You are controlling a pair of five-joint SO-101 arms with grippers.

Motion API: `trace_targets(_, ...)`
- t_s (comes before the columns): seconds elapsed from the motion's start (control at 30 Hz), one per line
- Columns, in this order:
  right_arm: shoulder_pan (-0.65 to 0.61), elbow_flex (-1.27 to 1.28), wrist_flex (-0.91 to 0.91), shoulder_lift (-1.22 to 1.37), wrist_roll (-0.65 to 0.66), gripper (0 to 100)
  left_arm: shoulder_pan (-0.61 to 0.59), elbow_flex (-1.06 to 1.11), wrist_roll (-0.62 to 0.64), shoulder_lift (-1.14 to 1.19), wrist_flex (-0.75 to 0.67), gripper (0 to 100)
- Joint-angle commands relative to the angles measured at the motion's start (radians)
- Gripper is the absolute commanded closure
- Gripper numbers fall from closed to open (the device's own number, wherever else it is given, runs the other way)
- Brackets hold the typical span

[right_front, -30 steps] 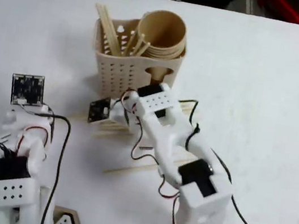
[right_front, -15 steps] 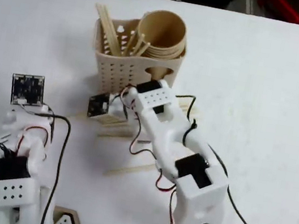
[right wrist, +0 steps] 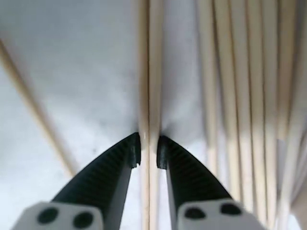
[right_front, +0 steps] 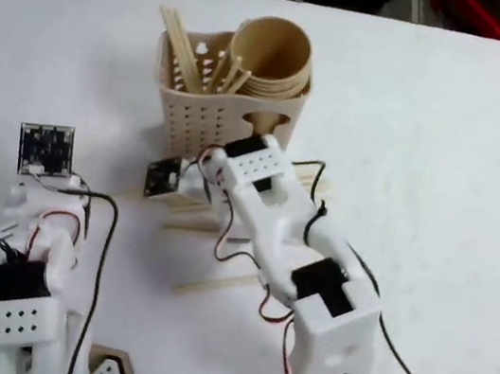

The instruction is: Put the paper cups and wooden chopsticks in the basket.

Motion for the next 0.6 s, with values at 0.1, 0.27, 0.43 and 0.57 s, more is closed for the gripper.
trace_targets(0.1,-0.062,0.002,0.021,0.025,-0.009,86.1,-0.012,-0.003,-0.008,-0.016,-0.026,93)
trace_targets(0.27,-0.076,0.002,0.022,0.025,-0.009,86.1,-0.012,-0.003,-0.008,-0.016,-0.026,93)
trace_targets(0.43,-0.077,0.002,0.022,0.028,-0.011,97.4,-0.012,-0.003,-0.008,-0.016,-0.026,93)
trace_targets(0.57,-0.077,0.002,0.018,0.025,-0.044,98.5,-0.012,-0.003,-0.008,-0.016,-0.026,93)
